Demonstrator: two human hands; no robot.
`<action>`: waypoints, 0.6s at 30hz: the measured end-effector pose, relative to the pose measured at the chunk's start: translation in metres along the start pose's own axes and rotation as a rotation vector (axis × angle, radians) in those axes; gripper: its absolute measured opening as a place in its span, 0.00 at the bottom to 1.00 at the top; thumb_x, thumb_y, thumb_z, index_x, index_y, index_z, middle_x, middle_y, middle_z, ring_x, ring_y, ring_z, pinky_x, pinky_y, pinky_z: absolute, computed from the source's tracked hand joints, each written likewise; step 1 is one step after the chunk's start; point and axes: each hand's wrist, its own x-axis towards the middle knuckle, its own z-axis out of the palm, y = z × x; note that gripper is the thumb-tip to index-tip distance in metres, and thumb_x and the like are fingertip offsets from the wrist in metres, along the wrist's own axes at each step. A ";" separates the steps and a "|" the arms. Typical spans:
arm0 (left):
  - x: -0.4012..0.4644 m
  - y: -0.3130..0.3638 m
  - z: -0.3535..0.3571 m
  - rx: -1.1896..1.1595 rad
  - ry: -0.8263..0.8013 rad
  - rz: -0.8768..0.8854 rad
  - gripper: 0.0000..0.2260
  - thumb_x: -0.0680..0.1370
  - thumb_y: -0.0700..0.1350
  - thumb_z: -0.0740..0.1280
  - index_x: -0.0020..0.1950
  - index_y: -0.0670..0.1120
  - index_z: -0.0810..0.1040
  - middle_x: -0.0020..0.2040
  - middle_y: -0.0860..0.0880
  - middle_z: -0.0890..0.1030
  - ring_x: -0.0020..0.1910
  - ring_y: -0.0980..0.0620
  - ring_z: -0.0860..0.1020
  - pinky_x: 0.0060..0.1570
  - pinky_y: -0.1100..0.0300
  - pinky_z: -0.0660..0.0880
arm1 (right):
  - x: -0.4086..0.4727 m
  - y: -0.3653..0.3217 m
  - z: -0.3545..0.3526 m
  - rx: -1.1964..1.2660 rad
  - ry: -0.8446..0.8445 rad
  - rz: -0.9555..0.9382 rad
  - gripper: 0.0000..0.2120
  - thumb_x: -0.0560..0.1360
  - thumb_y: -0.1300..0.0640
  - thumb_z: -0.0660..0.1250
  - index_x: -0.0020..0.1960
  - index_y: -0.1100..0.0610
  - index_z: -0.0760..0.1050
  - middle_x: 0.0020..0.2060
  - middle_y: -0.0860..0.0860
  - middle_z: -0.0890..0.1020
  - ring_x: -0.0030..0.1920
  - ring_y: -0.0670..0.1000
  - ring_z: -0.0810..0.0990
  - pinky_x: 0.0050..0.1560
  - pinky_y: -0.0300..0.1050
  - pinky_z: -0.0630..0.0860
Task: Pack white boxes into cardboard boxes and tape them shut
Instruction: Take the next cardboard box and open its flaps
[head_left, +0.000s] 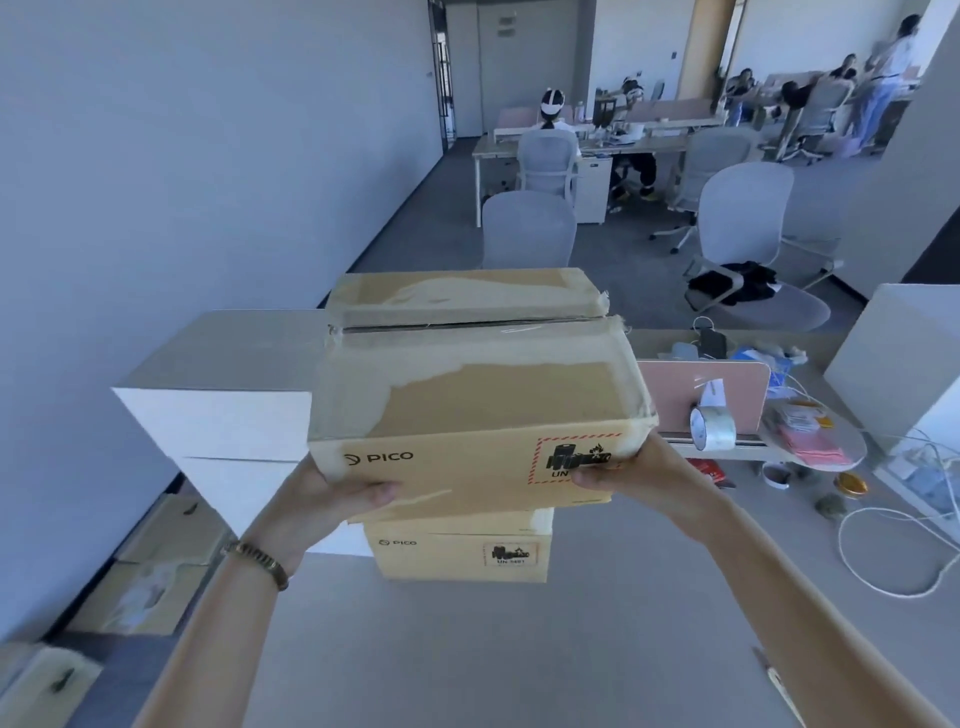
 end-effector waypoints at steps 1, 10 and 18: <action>-0.010 -0.004 0.007 0.002 0.012 0.001 0.22 0.64 0.42 0.81 0.57 0.47 0.83 0.53 0.51 0.86 0.53 0.54 0.84 0.51 0.61 0.77 | -0.010 0.003 -0.003 0.002 -0.004 -0.008 0.20 0.69 0.61 0.79 0.57 0.47 0.81 0.51 0.43 0.87 0.54 0.44 0.84 0.61 0.47 0.79; -0.076 -0.039 0.061 -0.025 0.026 -0.019 0.20 0.68 0.34 0.79 0.58 0.44 0.82 0.52 0.49 0.86 0.53 0.51 0.84 0.46 0.65 0.79 | -0.095 0.051 -0.014 0.087 0.014 0.031 0.22 0.69 0.69 0.78 0.58 0.51 0.81 0.51 0.48 0.87 0.55 0.50 0.85 0.58 0.47 0.80; -0.102 -0.062 0.072 -0.041 -0.108 0.030 0.18 0.70 0.30 0.75 0.57 0.42 0.82 0.49 0.49 0.87 0.49 0.53 0.85 0.42 0.68 0.78 | -0.159 0.090 0.008 0.152 0.139 0.077 0.22 0.68 0.69 0.78 0.58 0.52 0.81 0.52 0.49 0.87 0.55 0.50 0.85 0.61 0.50 0.78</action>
